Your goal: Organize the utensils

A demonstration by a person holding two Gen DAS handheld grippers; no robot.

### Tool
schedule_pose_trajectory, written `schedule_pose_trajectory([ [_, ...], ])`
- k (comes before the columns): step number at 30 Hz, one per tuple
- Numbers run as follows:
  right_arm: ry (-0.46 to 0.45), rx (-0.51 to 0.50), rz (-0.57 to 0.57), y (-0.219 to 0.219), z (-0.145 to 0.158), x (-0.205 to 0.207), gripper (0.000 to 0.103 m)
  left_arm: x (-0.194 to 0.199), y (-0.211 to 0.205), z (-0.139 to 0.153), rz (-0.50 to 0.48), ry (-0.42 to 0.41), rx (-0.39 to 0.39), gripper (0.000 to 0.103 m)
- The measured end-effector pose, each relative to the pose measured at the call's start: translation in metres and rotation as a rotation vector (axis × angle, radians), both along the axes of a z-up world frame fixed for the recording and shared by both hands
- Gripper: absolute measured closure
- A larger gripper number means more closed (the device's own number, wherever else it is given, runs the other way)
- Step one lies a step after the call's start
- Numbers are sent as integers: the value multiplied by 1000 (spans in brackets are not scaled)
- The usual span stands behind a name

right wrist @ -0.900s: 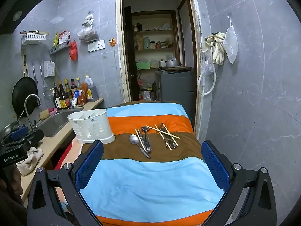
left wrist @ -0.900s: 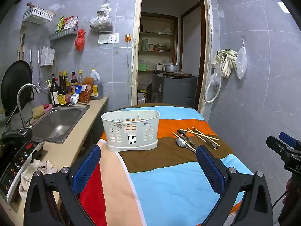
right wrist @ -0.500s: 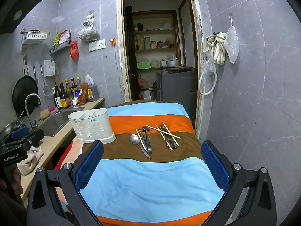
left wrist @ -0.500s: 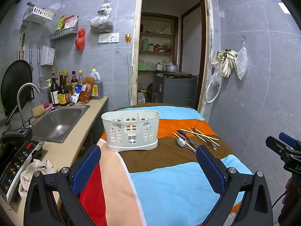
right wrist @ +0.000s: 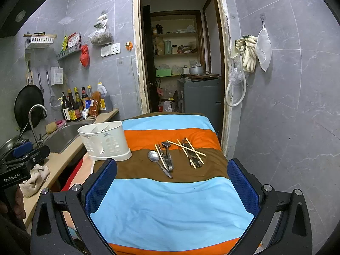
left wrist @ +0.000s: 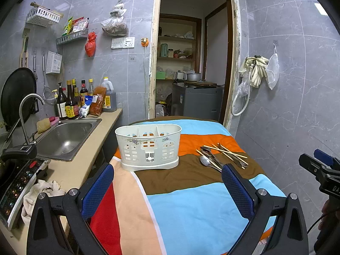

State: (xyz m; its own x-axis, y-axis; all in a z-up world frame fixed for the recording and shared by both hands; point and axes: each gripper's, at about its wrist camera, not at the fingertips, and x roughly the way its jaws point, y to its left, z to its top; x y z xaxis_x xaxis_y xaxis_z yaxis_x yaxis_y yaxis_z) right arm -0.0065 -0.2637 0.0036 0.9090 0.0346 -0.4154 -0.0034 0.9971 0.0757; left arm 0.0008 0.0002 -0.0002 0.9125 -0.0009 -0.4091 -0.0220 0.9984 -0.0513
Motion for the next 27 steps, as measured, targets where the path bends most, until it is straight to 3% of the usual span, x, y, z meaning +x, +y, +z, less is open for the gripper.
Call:
schedule_pose_trajectory([
  [27,-1,0,6,3,1,2,1,0,0,0,-1,1,-1,1],
])
